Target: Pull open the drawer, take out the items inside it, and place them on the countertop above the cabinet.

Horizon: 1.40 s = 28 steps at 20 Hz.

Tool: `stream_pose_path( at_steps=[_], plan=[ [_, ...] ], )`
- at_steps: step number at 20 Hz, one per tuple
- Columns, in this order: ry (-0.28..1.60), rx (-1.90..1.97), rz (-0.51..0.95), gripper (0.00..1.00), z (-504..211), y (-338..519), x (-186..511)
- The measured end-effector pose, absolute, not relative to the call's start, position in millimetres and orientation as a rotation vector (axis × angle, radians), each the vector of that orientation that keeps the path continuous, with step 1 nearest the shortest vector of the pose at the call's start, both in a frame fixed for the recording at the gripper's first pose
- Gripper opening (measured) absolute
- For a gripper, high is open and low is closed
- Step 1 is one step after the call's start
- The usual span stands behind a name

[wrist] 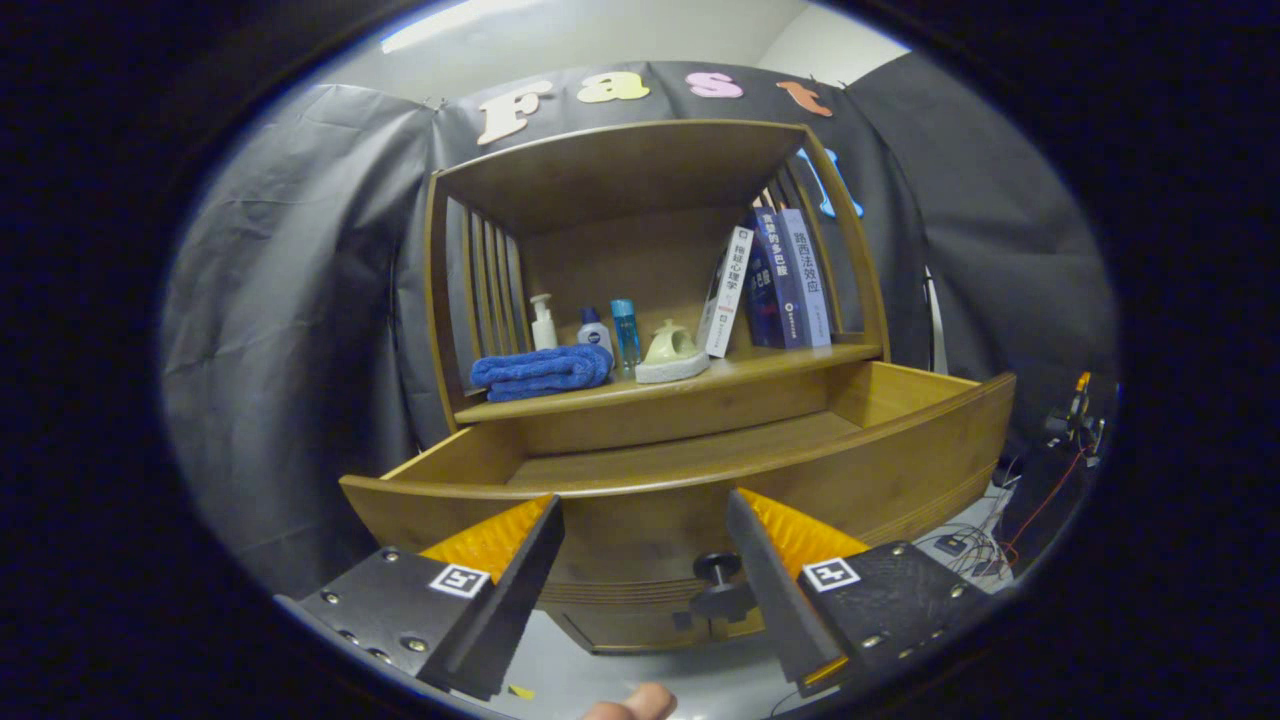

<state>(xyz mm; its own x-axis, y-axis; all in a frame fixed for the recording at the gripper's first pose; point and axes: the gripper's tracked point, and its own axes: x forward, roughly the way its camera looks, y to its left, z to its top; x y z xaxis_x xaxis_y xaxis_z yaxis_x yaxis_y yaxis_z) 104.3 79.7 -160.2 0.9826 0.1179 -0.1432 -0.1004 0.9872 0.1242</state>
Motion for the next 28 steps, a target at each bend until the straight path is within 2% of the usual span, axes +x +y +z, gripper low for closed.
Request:
stream_pose_path(
  at_steps=[7, 11, 16, 28],
  plan=[
    [0.152, 0.12, 0.16, 0.99, -170, 78, 103],
    [0.146, 0.115, 0.163, 0.96, -171, 75, 107],
    [0.173, 0.094, 0.127, 0.96, -171, 68, 122],
    [0.198, 0.08, 0.166, 0.96, -167, 74, 167]
  ],
)
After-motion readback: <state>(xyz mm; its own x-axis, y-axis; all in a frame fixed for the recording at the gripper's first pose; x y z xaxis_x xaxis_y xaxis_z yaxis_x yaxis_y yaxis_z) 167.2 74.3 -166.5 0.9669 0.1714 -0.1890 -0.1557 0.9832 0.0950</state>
